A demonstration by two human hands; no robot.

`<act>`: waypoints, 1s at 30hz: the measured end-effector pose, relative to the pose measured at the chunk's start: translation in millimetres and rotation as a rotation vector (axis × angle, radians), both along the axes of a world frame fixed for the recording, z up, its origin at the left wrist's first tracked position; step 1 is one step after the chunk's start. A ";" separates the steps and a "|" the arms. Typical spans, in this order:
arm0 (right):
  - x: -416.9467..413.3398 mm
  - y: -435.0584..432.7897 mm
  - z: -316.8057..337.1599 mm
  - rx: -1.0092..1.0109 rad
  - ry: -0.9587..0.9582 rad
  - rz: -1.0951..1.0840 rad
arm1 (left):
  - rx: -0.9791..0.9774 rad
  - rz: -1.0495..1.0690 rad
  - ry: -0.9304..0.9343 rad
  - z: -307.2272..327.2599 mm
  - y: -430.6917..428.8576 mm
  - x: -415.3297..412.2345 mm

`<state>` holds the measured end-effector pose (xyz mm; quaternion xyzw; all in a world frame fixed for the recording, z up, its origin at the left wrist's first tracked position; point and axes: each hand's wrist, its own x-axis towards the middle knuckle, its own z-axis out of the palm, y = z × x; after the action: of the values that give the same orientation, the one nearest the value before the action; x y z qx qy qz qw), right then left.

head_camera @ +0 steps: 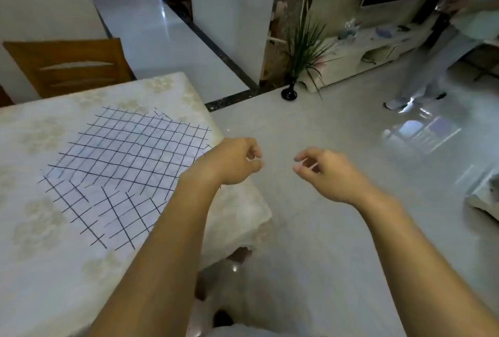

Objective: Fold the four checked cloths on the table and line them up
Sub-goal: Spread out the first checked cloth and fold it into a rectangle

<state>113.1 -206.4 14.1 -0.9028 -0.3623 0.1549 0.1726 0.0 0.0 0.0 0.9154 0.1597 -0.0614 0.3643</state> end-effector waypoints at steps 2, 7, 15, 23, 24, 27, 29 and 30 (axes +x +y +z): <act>16.8 15.5 -8.3 -0.081 0.085 0.060 | 0.003 0.061 0.036 -3.2 12.1 7.5; 80.1 65.3 -24.9 -0.055 0.162 0.166 | 0.006 0.215 0.164 -22.1 40.2 27.5; 182.2 133.2 -90.9 -0.132 0.421 0.517 | 0.014 0.567 0.257 -48.8 45.8 98.7; 311.5 192.6 -62.7 -0.075 0.398 0.649 | 0.046 0.786 0.224 -23.6 40.9 192.7; 317.1 201.2 -61.3 -0.079 0.395 0.683 | 0.060 0.818 0.218 -19.1 40.5 195.1; 312.7 224.6 -63.5 -0.113 0.335 0.808 | 0.022 0.911 0.252 -15.0 39.1 181.1; 291.3 240.6 -72.6 -0.234 0.296 0.963 | 0.003 1.026 0.292 -16.5 37.3 159.6; 277.6 248.3 -78.6 -0.317 0.277 1.058 | 0.001 1.087 0.301 -18.6 35.6 149.0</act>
<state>390.7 41.9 -64.5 -0.5844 -0.7114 0.3899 -0.0203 149.0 35.6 -18.6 0.6827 0.6587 0.0052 0.3161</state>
